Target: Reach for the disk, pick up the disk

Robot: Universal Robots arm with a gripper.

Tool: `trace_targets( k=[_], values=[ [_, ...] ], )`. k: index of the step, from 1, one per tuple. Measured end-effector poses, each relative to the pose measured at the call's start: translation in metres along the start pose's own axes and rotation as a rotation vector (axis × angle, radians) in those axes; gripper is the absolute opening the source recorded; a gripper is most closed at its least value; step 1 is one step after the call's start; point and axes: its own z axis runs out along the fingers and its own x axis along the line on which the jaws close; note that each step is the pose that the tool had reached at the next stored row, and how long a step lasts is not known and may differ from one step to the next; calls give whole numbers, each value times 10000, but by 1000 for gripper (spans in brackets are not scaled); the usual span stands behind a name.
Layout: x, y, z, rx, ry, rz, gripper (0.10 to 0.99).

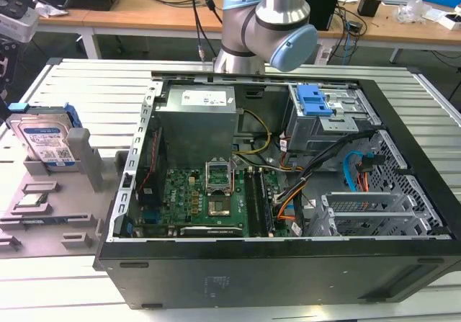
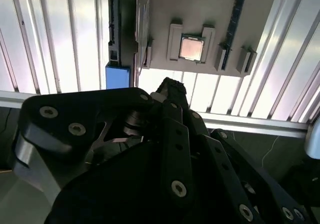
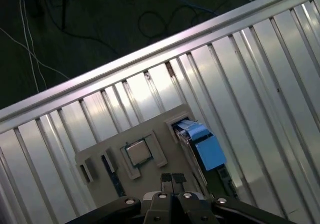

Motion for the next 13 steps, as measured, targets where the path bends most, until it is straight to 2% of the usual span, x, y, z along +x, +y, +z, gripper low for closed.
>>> trace_targets(
  k=[7,12,13],
  values=[
    [0,0,0,1,39,-1019,110],
    [0,0,-1,0,79,-2033,110],
    [0,0,0,1,80,-2065,110]
  ],
)
